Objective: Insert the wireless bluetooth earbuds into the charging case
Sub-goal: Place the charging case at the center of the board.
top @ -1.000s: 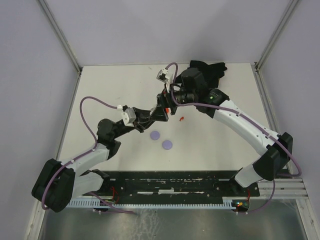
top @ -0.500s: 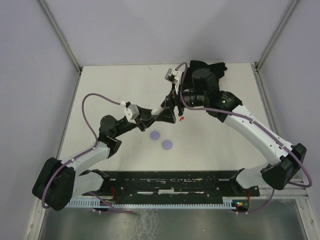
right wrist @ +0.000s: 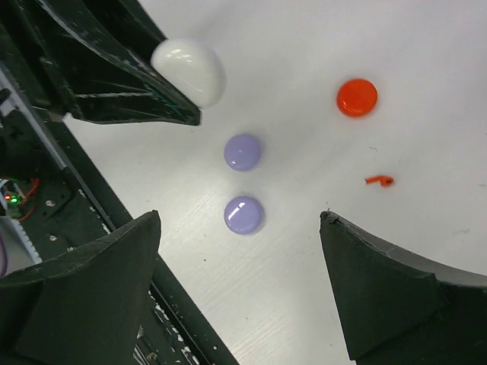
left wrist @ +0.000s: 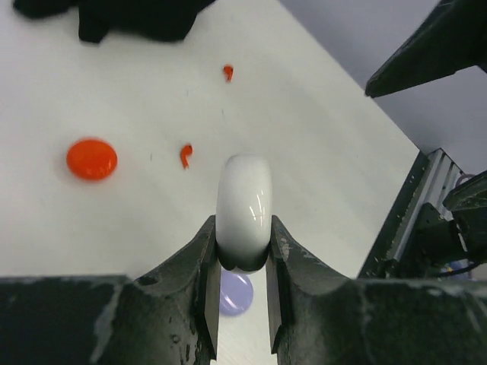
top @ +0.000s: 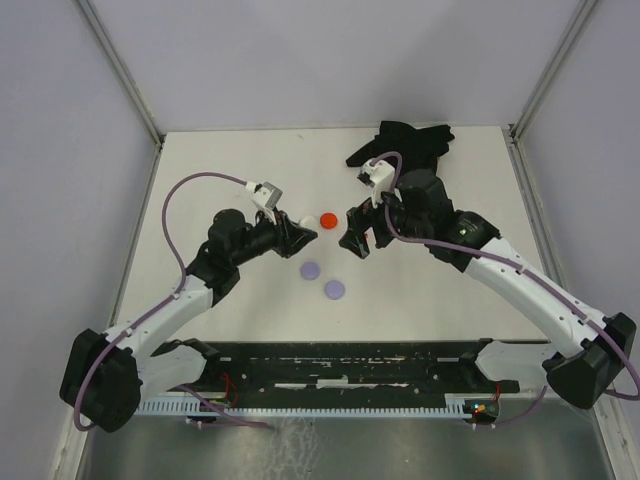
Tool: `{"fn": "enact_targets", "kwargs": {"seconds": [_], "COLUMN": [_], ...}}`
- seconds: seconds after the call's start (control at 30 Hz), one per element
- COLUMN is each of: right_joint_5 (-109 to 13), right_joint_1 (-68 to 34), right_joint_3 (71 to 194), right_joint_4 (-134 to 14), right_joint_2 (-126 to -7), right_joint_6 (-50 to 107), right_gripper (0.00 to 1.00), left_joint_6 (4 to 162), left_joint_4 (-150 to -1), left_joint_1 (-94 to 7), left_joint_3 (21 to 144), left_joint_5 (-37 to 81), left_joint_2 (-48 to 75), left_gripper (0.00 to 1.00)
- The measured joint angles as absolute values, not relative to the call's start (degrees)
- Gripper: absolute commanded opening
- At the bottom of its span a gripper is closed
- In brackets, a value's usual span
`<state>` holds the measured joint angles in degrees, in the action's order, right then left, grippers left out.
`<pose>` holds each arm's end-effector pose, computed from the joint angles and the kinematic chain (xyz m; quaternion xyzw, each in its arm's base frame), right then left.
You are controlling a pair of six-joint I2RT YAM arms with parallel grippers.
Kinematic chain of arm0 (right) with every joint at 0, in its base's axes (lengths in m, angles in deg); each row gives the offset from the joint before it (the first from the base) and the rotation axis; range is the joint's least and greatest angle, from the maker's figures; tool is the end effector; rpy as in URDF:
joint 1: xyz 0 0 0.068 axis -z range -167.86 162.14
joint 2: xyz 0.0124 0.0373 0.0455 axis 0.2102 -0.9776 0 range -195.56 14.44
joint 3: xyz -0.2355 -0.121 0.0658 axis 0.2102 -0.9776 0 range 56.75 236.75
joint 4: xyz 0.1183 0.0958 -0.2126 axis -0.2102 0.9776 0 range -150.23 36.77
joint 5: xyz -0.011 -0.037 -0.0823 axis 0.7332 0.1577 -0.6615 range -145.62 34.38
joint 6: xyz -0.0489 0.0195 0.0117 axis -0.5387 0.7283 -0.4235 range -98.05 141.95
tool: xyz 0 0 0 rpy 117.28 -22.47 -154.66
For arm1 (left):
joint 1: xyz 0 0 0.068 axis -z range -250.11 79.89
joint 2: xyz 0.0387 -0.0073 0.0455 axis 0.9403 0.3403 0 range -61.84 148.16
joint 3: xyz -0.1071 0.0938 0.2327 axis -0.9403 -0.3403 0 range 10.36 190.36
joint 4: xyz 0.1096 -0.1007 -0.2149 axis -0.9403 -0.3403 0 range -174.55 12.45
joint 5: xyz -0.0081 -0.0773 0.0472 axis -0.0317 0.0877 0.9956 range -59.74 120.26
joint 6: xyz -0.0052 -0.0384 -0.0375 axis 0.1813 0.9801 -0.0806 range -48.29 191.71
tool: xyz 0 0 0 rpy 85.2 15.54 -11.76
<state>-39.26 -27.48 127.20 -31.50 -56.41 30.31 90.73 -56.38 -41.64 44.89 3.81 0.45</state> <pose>0.2041 0.1819 0.3686 -0.2993 0.8024 0.3159 0.4083 0.2096 -0.1317 0.2739 0.2115 0.7118 -0.4171 0.5240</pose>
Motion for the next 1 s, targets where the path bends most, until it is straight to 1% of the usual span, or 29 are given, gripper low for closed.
{"fn": "enact_targets", "kwargs": {"seconds": [0.23, 0.4, 0.6, 0.73, 1.0], "right_joint_5": [-48.0, -51.2, -53.1, -53.6, -54.6], "right_joint_1": [-27.5, -27.5, -27.5, -27.5, -27.5], "right_joint_3": [117.8, 113.5, 112.5, 112.4, 110.6], "right_joint_4": [-31.7, -32.4, -32.8, -32.8, -33.7], "right_joint_2": [-52.7, -51.8, -51.8, -51.6, -51.0], "right_joint_6": [32.5, 34.4, 35.6, 35.6, 35.6], "right_gripper": [0.93, 0.93, 0.93, 0.93, 0.94], "left_joint_6": [99.9, 104.8, 108.6, 109.5, 110.4], "left_joint_4": [-77.0, -84.5, -86.5, -86.6, -88.4], "left_joint_1": [-41.6, -41.6, -41.6, -41.6, -41.6], "left_joint_3": [45.5, 43.6, 40.8, 40.8, 42.7], "left_joint_5": [5.9, 6.3, 6.3, 6.3, 7.9], "left_joint_2": [0.4, 2.7, 8.6, 14.4, 18.2], "left_gripper": [0.18, 0.24, 0.3, 0.38, 0.54]}}
